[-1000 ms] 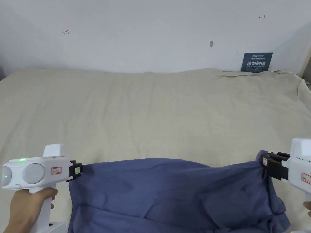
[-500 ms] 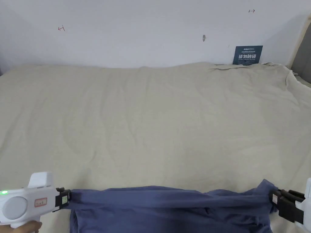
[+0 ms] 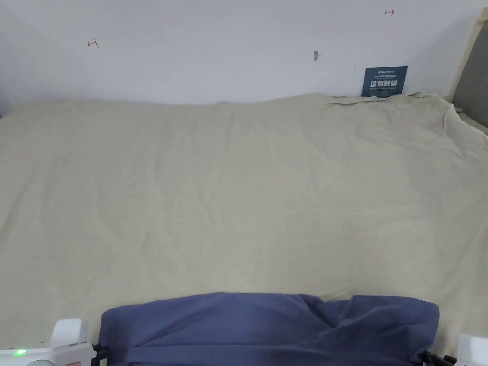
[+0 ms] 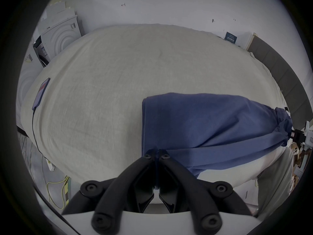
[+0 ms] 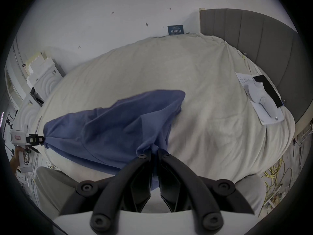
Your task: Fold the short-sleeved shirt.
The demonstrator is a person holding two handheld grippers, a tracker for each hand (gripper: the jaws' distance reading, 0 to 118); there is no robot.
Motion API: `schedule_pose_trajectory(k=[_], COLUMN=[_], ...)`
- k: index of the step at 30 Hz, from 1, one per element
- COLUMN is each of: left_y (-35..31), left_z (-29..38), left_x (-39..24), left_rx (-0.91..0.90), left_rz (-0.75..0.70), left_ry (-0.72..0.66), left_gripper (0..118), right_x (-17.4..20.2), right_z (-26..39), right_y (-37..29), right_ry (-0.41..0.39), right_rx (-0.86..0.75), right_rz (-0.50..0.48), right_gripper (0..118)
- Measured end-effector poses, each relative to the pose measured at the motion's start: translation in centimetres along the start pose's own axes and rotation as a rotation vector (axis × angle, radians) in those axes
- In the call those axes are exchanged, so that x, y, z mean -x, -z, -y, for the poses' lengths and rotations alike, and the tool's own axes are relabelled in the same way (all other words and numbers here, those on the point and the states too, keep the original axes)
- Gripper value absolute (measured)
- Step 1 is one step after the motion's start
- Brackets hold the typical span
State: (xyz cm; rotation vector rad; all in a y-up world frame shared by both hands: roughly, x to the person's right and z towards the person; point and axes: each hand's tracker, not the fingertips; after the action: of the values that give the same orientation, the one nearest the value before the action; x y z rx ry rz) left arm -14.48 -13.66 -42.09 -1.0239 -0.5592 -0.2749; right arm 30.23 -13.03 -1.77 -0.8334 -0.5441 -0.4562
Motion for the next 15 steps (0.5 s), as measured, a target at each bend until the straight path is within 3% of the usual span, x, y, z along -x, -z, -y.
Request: schedule_pose_trajectory(k=[6, 8, 10, 11, 12, 13, 14, 15], left_y=[0.6, 0.5, -0.3, -0.6, -1.1, -1.6, -2.1, -2.6], left_z=[0.8, 0.8, 0.2, -0.1, -0.5, -0.8, -1.2, -1.6], left_x=[-0.8, -1.1, -1.4, -1.5, -1.6, -1.6, -1.7, -1.9], left_rx=[0.015, 0.017, 0.024, 0.018, 0.005, -0.011, -0.024, -0.033], left_rz=[-0.024, -0.026, -0.035, -0.041, -0.05, -0.053, -0.052, -0.053], left_ry=[0.03, 0.032, 0.032, 0.037, 0.044, 0.044, 0.039, 0.037], left_gripper=[1, 9, 30, 47, 73, 90, 106, 117], right_x=[0.3, 0.7, 1.4, 1.8, 2.3, 2.6, 3.0, 3.4], right_z=[0.6, 0.4, -0.4, -0.9, -1.5, -2.2, -2.8, -3.5], right_y=[0.8, 0.3, -0.9, -1.5, -2.1, -2.9, -3.5, -4.2], right_ry=[0.012, 0.008, -0.018, -0.045, -0.065, -0.074, -0.084, -0.097], right_rx=[0.031, 0.028, 0.018, -0.015, -0.044, -0.07, -0.1, -0.143], right_rz=[0.032, 0.036, 0.032, 0.037, 0.039, 0.04, 0.035, 0.028], right_gripper=[6, 7, 16, 32, 61, 80, 93, 97])
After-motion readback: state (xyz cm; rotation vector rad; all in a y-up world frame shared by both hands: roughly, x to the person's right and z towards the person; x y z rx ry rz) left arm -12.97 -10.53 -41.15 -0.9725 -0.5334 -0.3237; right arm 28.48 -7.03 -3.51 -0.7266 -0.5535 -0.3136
